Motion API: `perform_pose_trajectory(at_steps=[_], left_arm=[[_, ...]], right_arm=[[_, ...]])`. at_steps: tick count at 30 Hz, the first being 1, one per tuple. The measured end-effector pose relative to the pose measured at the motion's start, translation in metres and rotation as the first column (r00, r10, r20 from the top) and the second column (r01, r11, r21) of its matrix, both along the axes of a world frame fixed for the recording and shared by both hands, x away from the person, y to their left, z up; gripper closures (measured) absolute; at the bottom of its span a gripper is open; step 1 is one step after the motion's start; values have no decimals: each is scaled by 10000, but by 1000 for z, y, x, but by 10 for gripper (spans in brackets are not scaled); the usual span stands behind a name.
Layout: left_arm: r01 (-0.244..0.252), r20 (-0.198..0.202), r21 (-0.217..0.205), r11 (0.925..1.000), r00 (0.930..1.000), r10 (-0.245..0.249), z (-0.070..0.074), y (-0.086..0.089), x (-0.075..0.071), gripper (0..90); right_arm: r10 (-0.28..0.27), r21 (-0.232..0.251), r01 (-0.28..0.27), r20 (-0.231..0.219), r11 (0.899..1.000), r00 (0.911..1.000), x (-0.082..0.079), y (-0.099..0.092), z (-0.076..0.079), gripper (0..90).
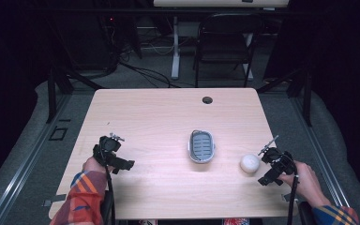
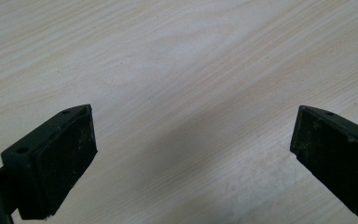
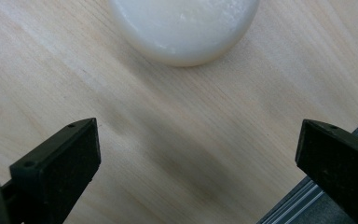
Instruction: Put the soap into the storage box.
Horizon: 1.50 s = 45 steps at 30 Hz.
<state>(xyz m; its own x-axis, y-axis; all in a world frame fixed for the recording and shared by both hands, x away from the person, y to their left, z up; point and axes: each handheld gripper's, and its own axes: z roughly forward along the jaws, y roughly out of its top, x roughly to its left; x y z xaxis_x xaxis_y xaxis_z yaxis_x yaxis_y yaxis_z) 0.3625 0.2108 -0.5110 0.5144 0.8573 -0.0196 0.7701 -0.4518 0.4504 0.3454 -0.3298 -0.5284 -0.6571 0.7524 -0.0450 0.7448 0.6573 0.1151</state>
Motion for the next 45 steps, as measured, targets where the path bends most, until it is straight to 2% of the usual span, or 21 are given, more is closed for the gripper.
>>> perform_pose_trajectory(at_steps=[5, 6, 10, 12, 15, 16, 18, 21, 30, 31, 32, 33, 36, 37, 38, 39, 40, 41, 44, 45], left_arm=[[8, -26, 19, 10000, 10000, -8, -1, -1, 1, 1], [7, -64, -2, 10000, 10000, -7, -1, 0, 2, 1], [16, -63, 19, 10000, 10000, -16, -1, -1, 2, 1], [34, -78, 13, 10000, 10000, -34, -1, -1, 2, 1], [12, -46, -11, 10000, 10000, -12, -1, -1, 1, 0], [-2, -28, -5, 10000, 10000, 2, -1, -1, 1, 1], [-3, -42, -14, 10000, 10000, 3, -1, 0, 1, 0], [29, -55, -30, 10000, 10000, -29, -1, -1, 1, 1], [22, -55, -9, 10000, 10000, -22, -1, -1, 1, 1], [12, -42, -9, 10000, 10000, -12, -1, -1, 1, 1], [30, -60, -4, 10000, 10000, -30, -1, -1, 1, 1], [30, -60, -4, 10000, 10000, -30, -1, -1, 1, 0], [30, -71, -30, 10000, 10000, -30, -1, -1, 2, 0], [30, -76, -33, 10000, 10000, -30, -1, -1, 2, 0], [27, -80, -26, 10000, 10000, -28, -1, -1, 2, 0], [27, -80, -26, 10000, 10000, -28, -1, -1, 2, 1], [43, -82, -6, 10000, 10000, -43, -1, -1, 2, 0], [26, -62, -12, 10000, 10000, -26, -1, -1, 2, 0], [28, -72, -1, 10000, 10000, -28, -1, -1, 2, 0], [23, -59, -8, 10000, 10000, -23, -1, -1, 1, 1]], right_arm=[[24, -31, -24, -3, 10000, 10000, 0, 0, 0, 1], [-192, 274, 187, 172, 9994, 9997, -1, 0, -3, 2], [126, -100, -128, -204, 9999, 9997, 2, 1, -1, 11], [60, -81, -62, -262, 9999, 9996, 2, 1, -2, 11], [-52, -47, 51, -217, 10000, 9998, 2, 1, -2, 8], [-206, 153, 208, -152, 9997, 9997, 2, 1, -4, 8], [-31, -90, 29, -273, 10000, 9996, 4, 2, -1, 8], [-217, 167, 217, -47, 9996, 9998, 3, 4, -3, 24], [58, 400, -62, 113, 9992, 9999, 12, 12, 3, 22], [281, 210, -281, -5, 9994, 9996, 14, 13, 5, 22], [-98, 738, 71, 361, 9972, 9993, 12, 16, 1, 22], [313, 255, -314, 47, 9992, 9995, 16, 16, 6, 22], [127, 603, -139, 207, 9981, 9997, 19, 19, 4, 21], [531, 177, -530, -96, 9984, 9985, 23, 20, 8, 21], [-30, 857, -2, 368, 9963, 9993, 20, 22, 2, 17], [-30, 857, -2, 368, 9963, 9993, 20, 22, 2, 17], [322, 547, -328, 107, 9980, 9994, 25, 24, 5, 8], [367, 489, -371, 99, 9981, 9993, 27, 25, 5, 6], [322, 698, -330, 130, 9970, 9994, 31, 29, 3, 0], [450, 587, -453, 55, 9972, 9990, 33, 30, 4, 0]])
